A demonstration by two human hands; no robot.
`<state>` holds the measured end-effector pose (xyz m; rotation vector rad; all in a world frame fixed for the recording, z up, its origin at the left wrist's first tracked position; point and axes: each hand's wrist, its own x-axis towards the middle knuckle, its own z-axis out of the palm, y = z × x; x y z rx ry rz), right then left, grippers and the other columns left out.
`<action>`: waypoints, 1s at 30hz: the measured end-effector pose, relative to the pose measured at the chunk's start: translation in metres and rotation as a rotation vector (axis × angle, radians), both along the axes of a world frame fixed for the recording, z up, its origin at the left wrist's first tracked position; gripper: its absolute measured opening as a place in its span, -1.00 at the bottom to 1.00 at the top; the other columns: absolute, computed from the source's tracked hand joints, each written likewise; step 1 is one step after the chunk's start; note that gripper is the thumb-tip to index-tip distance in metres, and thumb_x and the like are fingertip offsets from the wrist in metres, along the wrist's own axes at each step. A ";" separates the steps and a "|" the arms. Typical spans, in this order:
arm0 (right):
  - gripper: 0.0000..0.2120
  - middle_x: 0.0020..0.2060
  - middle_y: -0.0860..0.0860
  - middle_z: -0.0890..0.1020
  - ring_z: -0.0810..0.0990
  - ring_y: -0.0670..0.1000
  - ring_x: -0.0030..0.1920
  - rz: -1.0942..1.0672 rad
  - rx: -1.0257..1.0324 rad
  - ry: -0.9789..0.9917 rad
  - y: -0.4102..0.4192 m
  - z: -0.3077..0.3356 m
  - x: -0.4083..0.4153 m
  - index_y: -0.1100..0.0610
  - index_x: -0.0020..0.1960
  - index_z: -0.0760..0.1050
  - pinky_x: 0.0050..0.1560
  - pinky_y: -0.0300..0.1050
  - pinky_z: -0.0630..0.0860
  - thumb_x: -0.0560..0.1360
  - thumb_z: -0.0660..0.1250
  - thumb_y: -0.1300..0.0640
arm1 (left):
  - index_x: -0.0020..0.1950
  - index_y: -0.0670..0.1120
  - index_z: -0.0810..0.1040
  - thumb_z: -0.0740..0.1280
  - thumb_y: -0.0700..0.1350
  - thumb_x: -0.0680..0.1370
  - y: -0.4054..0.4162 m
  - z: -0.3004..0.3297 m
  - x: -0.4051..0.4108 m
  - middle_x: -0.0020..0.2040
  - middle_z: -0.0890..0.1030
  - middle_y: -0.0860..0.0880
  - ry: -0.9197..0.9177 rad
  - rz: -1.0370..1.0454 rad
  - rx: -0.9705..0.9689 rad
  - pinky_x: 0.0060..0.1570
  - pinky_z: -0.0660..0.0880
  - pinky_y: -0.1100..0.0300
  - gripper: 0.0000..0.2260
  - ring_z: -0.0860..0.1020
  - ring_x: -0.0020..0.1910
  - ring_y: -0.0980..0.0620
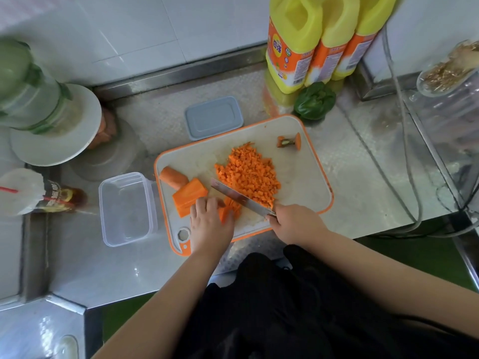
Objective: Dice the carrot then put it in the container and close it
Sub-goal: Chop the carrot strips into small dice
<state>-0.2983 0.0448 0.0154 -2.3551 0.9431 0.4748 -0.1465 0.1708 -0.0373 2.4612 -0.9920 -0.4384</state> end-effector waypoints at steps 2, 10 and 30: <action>-0.70 -0.02 0.16 0.59 0.57 0.20 0.01 0.001 -0.014 0.033 0.003 0.000 0.003 0.20 0.09 0.42 -0.20 -0.09 0.31 0.64 0.08 -0.01 | 0.02 -0.12 0.54 0.41 -0.10 0.52 0.001 -0.007 0.002 0.07 0.47 -0.05 -0.005 -0.077 -0.055 0.12 0.36 0.08 -0.85 0.36 0.08 -0.05; -0.71 0.01 0.15 0.58 0.56 0.19 0.02 0.020 -0.026 0.119 0.010 0.008 0.006 0.19 0.11 0.43 -0.19 -0.09 0.31 0.64 0.07 0.01 | 0.04 -0.14 0.57 0.30 -0.01 0.58 0.014 -0.025 0.010 0.04 0.55 -0.03 -0.073 -0.229 -0.201 0.02 0.48 0.09 -0.79 0.47 0.04 -0.03; -0.78 0.06 0.12 0.58 0.57 0.17 0.08 -0.045 0.026 0.232 0.021 -0.004 0.021 0.18 0.16 0.46 -0.10 -0.05 0.41 0.63 0.11 0.14 | 0.07 -0.19 0.40 0.33 -0.14 0.59 0.009 -0.069 0.000 0.03 0.49 -0.25 -0.378 -0.295 -0.279 -0.01 0.50 -0.09 -0.83 0.49 -0.04 -0.26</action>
